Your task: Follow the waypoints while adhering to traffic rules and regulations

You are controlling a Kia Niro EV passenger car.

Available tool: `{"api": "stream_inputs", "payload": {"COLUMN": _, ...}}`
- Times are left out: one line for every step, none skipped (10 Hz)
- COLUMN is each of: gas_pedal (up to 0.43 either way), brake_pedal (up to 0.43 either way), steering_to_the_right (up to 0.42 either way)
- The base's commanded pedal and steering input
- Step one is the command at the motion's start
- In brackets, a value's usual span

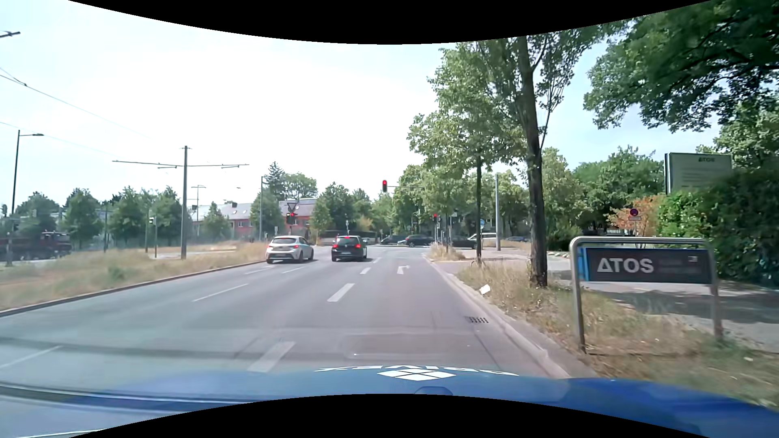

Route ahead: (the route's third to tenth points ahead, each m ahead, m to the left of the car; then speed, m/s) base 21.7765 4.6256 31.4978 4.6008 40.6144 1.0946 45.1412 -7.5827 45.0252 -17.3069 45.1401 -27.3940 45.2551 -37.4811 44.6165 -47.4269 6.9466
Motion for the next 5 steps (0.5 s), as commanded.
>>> {"api": "stream_inputs", "payload": {"gas_pedal": 0.0, "brake_pedal": 0.0, "steering_to_the_right": -0.004}}
{"api": "stream_inputs", "payload": {"gas_pedal": 0.0, "brake_pedal": 0.0, "steering_to_the_right": -0.004}}
{"api": "stream_inputs", "payload": {"gas_pedal": 0.0, "brake_pedal": 0.0, "steering_to_the_right": -0.004}}
{"api": "stream_inputs", "payload": {"gas_pedal": 0.0, "brake_pedal": 0.0, "steering_to_the_right": -0.004}}
{"api": "stream_inputs", "payload": {"gas_pedal": 0.0, "brake_pedal": 0.0, "steering_to_the_right": -0.004}}
